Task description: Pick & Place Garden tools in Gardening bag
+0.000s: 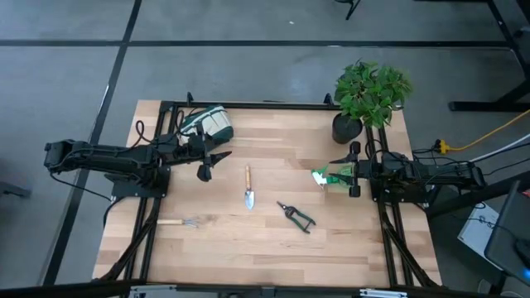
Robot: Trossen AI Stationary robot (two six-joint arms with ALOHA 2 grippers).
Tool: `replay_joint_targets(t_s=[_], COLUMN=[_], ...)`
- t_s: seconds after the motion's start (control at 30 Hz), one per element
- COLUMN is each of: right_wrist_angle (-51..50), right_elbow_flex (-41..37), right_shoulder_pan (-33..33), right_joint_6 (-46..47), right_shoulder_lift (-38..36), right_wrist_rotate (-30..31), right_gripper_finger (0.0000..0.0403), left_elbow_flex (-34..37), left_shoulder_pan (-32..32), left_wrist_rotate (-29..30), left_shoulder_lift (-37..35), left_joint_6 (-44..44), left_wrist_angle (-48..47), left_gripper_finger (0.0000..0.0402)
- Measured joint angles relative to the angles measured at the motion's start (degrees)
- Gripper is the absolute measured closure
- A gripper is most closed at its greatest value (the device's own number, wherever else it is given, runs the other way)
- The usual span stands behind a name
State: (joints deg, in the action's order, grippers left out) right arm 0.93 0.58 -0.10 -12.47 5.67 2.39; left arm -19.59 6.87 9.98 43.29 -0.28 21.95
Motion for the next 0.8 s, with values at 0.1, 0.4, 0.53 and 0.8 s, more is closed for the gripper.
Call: replay_joint_targets(t_s=[0.1, 0.4, 0.53, 0.8], right_wrist_angle=[0.02, 0.02, 0.00, 0.02], right_elbow_flex=[0.00, 0.00, 0.00, 0.00], right_shoulder_pan=[0.02, 0.01, 0.00, 0.00], right_joint_6=[0.00, 0.00, -0.01, 0.00], right_shoulder_lift=[0.00, -0.01, 0.00, 0.00], right_wrist_rotate=[0.00, -0.02, -0.01, 0.00], right_gripper_finger=[0.0217, 0.0217, 0.0217, 0.0217], left_elbow_flex=[0.00, 0.00, 0.00, -10.59], left_shoulder_pan=[0.00, -0.04, 0.09, 11.35], left_wrist_rotate=[-0.02, 3.44, 13.16, 19.32], left_shoulder_lift=[-0.01, -0.01, 0.00, 0.27], left_joint_6=[-0.45, -3.47, -4.86, -8.40], left_wrist_angle=[0.25, 1.16, 1.45, -21.75], left_gripper_finger=[0.0208, 0.0208, 0.0208, 0.0208])
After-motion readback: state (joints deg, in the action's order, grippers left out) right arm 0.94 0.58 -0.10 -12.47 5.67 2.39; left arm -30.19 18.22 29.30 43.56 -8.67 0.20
